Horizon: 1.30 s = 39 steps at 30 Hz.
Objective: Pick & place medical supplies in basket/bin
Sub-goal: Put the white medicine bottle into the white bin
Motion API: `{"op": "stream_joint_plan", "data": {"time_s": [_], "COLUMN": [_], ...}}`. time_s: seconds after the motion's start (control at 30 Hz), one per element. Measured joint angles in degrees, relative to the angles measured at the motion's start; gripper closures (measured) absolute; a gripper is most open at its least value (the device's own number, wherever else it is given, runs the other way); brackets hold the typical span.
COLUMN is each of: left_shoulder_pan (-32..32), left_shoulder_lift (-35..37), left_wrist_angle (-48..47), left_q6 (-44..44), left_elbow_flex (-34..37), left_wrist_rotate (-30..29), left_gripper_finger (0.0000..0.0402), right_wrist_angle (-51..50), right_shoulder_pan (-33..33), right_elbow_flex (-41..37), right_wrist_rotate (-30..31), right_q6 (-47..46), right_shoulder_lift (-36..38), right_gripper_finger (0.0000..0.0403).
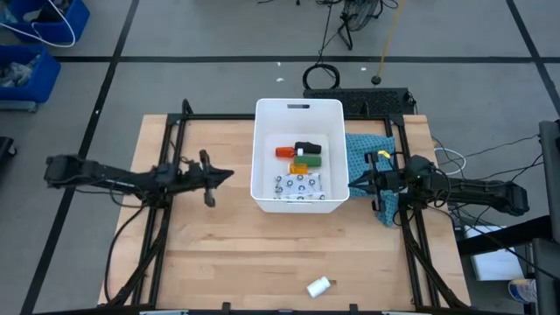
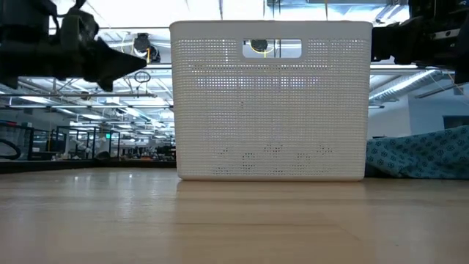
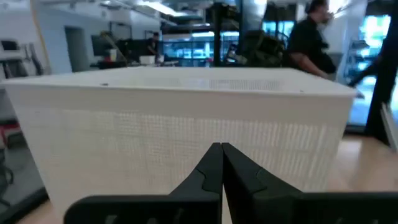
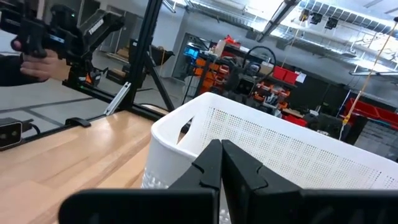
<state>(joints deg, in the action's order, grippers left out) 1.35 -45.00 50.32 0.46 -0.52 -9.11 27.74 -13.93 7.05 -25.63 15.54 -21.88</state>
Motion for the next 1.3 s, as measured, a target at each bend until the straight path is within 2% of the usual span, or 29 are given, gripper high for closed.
{"op": "stream_joint_plan", "data": {"time_s": [0.17, 0.3, 0.5, 0.63, 0.77, 0.9, 0.97, 1.1, 1.3], "left_shoulder_pan": [-2.45, -3.73, -3.79, -3.75, -3.75, -3.75, -3.75, -3.75, -3.75], "left_shoulder_lift": [-1.17, -1.68, -1.79, -1.78, -1.77, -1.77, -1.79, -1.78, -1.78], "left_wrist_angle": [-3.47, -4.17, -6.87, -7.33, -6.83, -7.91, -8.79, -9.44, -9.88], "left_q6": [2.29, 5.48, 4.30, 4.52, 3.90, 3.80, 3.43, 3.24, 2.28], "left_elbow_flex": [-3.91, -4.24, -4.25, -4.24, -4.25, -4.25, -4.25, -4.25, -4.25], "left_wrist_rotate": [-1.25, -1.26, -3.43, -6.50, -6.88, -7.77, -9.13, -11.14, -15.52], "left_gripper_finger": [0.0399, 0.0400, 0.0400, 0.0391, 0.0383, 0.0388, 0.0394, 0.0397, 0.0373], "right_wrist_angle": [-0.58, -0.52, -1.60, -12.87, -26.53, -38.76, -42.33, -44.77, -44.85], "right_shoulder_pan": [0.00, 0.00, 0.13, 1.93, 8.32, 17.98, 22.81, 32.28, 47.72], "right_elbow_flex": [0.02, 0.02, 0.73, 8.26, 20.49, 31.73, 34.92, 38.95, 40.79], "right_wrist_rotate": [0.04, 0.37, 0.17, 0.40, 1.38, 12.80, 18.56, 24.86, 36.62], "right_q6": [-0.26, -1.24, -1.10, 0.71, 4.28, 4.91, 4.64, 2.59, -4.03], "right_shoulder_lift": [0.03, 0.03, 0.01, -0.94, -4.12, -9.70, -13.19, -20.49, -32.45], "right_gripper_finger": [0.0403, 0.0403, 0.0403, 0.0403, 0.0403, 0.0403, 0.0403, 0.0403, 0.0403]}}
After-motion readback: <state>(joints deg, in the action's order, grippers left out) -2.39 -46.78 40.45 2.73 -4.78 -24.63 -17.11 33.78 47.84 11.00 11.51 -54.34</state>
